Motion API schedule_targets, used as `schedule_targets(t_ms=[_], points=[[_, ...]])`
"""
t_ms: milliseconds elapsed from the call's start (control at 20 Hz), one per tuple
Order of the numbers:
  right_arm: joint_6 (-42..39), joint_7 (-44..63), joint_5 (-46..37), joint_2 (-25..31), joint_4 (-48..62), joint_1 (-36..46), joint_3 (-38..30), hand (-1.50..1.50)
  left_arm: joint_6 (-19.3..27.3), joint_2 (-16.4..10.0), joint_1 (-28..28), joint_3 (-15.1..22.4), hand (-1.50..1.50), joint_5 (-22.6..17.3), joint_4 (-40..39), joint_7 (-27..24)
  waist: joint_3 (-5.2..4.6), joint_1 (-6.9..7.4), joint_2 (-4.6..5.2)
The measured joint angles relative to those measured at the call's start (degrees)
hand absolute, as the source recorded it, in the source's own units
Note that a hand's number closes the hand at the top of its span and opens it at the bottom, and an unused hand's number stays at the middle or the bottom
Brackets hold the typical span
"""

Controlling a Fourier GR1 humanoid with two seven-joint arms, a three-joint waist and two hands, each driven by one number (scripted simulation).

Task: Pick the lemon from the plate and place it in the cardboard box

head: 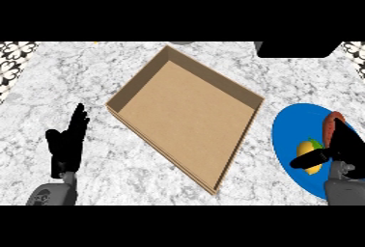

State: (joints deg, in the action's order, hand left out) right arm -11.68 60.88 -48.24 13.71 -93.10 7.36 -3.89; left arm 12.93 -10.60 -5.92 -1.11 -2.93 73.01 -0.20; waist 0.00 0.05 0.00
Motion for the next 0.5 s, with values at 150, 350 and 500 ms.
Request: schedule_targets(t_ms=[150, 350, 500], points=[[0.35, -0.68, -1.31, -1.11, 0.31, -1.00, 0.02, -1.50, -0.10, 0.04, 0.38, -0.18, 0.00, 0.42, 1.44, 1.06, 0.00, -0.01, -0.02], [0.94, -1.46, -2.68, -2.24, 3.19, 0.52, -0.62, 1.50, -0.38, 0.54, 0.66, -0.37, 0.00, 1.10, 1.23, 0.52, -0.07, 0.03, -0.05], [2.68, -4.72, -4.18, -1.89, 4.11, 0.26, -0.26, 1.50, -0.78, 0.47, 0.56, -1.00, 0.00, 1.32, 1.60, 0.95, -0.33, 0.03, -0.24]])
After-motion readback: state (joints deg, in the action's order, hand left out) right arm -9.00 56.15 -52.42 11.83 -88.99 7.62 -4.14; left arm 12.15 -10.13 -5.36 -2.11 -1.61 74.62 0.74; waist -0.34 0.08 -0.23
